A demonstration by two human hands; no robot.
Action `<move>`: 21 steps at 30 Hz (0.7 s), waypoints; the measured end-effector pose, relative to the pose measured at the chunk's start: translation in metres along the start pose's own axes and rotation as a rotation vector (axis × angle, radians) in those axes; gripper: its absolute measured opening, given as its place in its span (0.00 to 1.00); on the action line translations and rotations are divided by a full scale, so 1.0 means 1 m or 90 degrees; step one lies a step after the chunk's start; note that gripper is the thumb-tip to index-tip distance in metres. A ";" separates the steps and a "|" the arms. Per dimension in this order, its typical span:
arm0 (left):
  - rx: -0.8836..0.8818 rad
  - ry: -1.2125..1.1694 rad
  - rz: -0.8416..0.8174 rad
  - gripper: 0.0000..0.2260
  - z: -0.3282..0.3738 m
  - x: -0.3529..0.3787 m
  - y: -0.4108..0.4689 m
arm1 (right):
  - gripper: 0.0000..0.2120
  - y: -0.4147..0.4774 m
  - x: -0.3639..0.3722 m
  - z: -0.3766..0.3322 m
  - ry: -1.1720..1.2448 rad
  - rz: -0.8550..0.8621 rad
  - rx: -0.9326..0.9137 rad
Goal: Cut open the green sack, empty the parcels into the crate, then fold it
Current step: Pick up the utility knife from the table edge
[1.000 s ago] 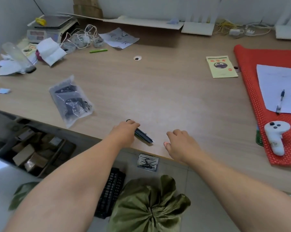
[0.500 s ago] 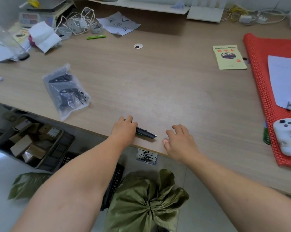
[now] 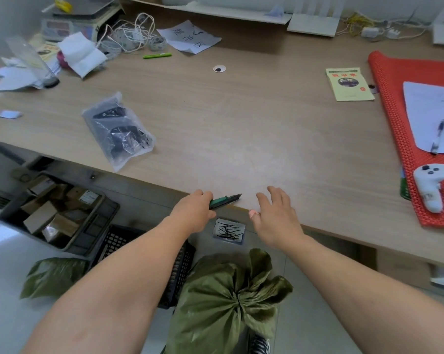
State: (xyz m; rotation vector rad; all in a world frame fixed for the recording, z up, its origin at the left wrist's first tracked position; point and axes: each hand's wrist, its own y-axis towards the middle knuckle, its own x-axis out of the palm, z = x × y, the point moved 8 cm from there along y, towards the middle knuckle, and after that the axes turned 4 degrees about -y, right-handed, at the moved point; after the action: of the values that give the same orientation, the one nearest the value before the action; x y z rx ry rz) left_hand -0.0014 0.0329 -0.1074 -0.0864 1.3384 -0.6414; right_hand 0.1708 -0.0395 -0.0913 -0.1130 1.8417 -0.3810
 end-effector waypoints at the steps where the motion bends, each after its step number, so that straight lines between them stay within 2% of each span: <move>1: -0.011 -0.027 0.002 0.17 -0.006 0.000 -0.009 | 0.26 -0.009 0.003 -0.006 -0.003 0.000 -0.007; 8: -0.035 -0.108 0.047 0.20 -0.046 0.017 -0.079 | 0.25 -0.078 0.052 -0.027 0.065 -0.004 0.063; 15: -0.068 -0.138 0.026 0.19 -0.091 0.092 -0.132 | 0.20 -0.129 0.146 -0.057 0.044 -0.086 0.047; 21: -0.114 -0.182 0.033 0.19 -0.108 0.177 -0.139 | 0.20 -0.142 0.234 -0.023 0.074 -0.161 0.107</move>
State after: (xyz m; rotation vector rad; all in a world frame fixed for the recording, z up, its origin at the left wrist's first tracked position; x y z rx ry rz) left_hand -0.1384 -0.1347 -0.2318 -0.2781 1.1142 -0.4446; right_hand 0.0616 -0.2321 -0.2549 -0.2134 1.9066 -0.7299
